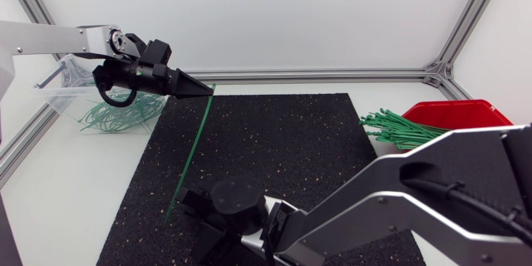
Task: Take a green cable tie from the red box, thread the tail through the head to close it, then place it in the transparent bin on the left.
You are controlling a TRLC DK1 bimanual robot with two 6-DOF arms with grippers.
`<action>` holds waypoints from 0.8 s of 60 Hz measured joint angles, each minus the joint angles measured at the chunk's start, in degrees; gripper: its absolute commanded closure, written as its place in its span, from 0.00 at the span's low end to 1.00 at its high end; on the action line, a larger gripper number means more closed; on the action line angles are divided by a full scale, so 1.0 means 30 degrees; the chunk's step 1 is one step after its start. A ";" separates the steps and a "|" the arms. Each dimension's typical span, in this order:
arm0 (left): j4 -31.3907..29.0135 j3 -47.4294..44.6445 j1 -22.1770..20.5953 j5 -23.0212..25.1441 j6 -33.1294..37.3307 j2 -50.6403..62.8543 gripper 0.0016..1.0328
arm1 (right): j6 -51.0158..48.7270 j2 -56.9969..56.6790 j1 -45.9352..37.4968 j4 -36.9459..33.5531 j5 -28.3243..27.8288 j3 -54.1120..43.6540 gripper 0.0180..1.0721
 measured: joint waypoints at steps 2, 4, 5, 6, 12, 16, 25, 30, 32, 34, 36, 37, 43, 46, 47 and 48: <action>-0.0160 0.0000 -0.0036 -0.0007 0.0109 0.0000 0.97 | 0.0000 0.0000 -0.0015 0.0007 0.0000 0.0007 0.70; -0.0270 0.0000 -0.0058 0.0000 0.0233 0.0000 0.97 | 0.0000 0.0000 -0.0036 0.0000 0.0000 0.0007 0.70; -0.0270 0.0000 -0.0087 0.0000 0.0248 0.0000 0.97 | 0.0000 0.0000 -0.0036 0.0007 0.0000 0.0007 0.70; -0.0321 0.0000 -0.0124 0.0000 0.0291 0.0000 0.97 | 0.0007 0.0000 -0.0051 0.0007 0.0000 0.0007 0.70; -0.0401 0.0000 -0.0219 0.0000 0.0372 0.0000 0.97 | 0.0007 0.0000 -0.0124 0.0015 0.0000 0.0007 0.70; -0.0401 0.0000 -0.0270 0.0000 0.0437 0.0022 0.97 | 0.0007 0.0000 -0.0124 0.0029 0.0000 0.0007 0.70; -0.0408 0.0000 -0.0270 0.0000 0.0466 0.0124 0.97 | 0.0000 -0.0029 -0.0124 0.0051 0.0000 0.0007 0.70; -0.0408 0.0000 -0.0270 0.0000 0.0495 0.0160 0.97 | 0.0000 -0.0044 -0.0124 0.0066 -0.0015 0.0007 0.70; -0.0415 0.0000 -0.0270 0.0000 0.0495 0.0168 0.97 | 0.0000 -0.0044 -0.0124 0.0073 -0.0058 0.0007 0.70; -0.0452 0.0000 -0.0270 0.0000 0.0503 0.0211 0.97 | -0.0022 -0.0044 -0.0124 0.0073 -0.0080 0.0007 0.70; -0.0546 0.0015 -0.0270 0.0000 0.0510 0.0240 0.97 | -0.0066 -0.0044 -0.0124 0.0073 -0.0146 0.0007 0.70; -0.0546 0.0015 -0.0270 0.0000 0.0517 0.0270 0.97 | -0.0080 -0.0044 -0.0124 0.0080 -0.0182 0.0007 0.70; -0.0707 0.0022 -0.0270 0.0175 0.0707 0.0510 0.97 | -0.0138 -0.0036 -0.0124 0.0102 -0.0328 0.0044 0.70; -0.0765 0.0022 -0.0306 0.0226 0.0714 0.0627 0.97 | -0.0233 -0.0036 -0.0124 0.0117 -0.0379 0.0109 0.70; -0.0772 0.0022 -0.0328 0.0226 0.0721 0.0663 0.97 | -0.0299 -0.0036 -0.0124 0.0124 -0.0386 0.0138 0.70; -0.0809 0.0022 -0.0342 0.0233 0.0729 0.0707 0.97 | -0.0350 -0.0036 -0.0124 0.0117 -0.0437 0.0175 0.71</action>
